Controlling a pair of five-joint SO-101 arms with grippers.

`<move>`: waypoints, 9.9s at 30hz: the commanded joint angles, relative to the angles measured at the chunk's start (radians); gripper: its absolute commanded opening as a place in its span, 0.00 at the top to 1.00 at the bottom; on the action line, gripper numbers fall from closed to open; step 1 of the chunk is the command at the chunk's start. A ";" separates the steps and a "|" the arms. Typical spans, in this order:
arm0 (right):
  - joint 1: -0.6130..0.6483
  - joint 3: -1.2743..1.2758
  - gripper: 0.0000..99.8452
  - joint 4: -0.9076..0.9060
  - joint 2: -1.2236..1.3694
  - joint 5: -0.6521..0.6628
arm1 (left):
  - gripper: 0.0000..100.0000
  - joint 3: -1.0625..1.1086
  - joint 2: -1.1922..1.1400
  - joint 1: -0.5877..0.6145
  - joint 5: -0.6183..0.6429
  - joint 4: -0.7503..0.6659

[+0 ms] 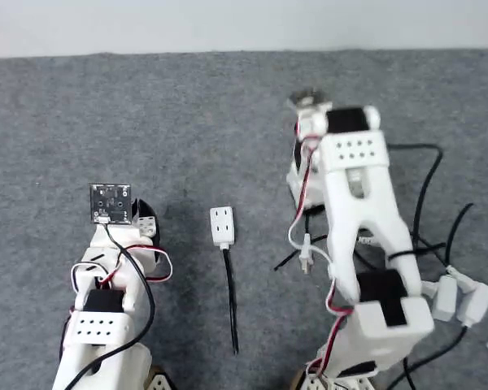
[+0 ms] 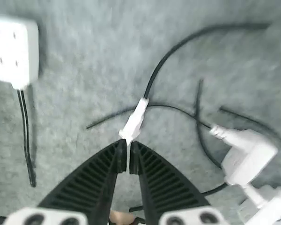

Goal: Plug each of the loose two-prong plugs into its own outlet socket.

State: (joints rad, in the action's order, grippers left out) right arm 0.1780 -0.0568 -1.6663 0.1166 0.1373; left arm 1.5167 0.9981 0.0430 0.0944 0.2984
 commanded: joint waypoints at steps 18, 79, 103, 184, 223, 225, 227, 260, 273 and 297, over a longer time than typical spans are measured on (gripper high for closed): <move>-0.096 0.525 0.99 0.512 -0.105 -0.017 | 0.99 -0.010 0.014 0.006 0.009 -0.034; 0.013 0.583 0.99 0.595 -0.105 -0.089 | 0.99 -0.010 0.014 0.009 0.009 -0.034; 0.062 0.554 0.93 0.605 -0.024 -0.262 | 0.99 -0.010 0.015 0.011 0.009 -0.034; 0.024 0.473 0.93 0.535 -0.008 -0.468 | 0.99 -0.010 0.017 0.012 0.009 -0.035; 0.035 0.414 0.95 0.472 0.015 -0.305 | 0.99 -0.010 0.015 0.012 0.008 -0.035; 0.035 0.414 0.95 0.472 0.015 -0.305 | 0.99 -0.010 0.015 0.012 0.008 -0.035; 0.035 0.419 0.95 0.472 0.016 -0.305 | 0.99 -0.010 0.015 0.012 0.008 -0.035; 0.090 0.457 1.00 0.510 0.085 -0.296 | 0.99 -0.010 0.020 0.012 0.008 -0.032; 0.104 0.520 0.99 0.435 -0.369 -0.196 | 0.99 -0.252 -0.227 0.011 -0.296 0.245; 0.624 0.713 0.99 0.596 -0.730 -0.167 | 0.99 -0.740 -0.899 -0.147 -0.875 0.775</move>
State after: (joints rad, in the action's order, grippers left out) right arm 0.7856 0.6368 -1.1354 -0.6091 0.0008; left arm 0.7603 0.0315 -0.0798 -0.7511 1.1024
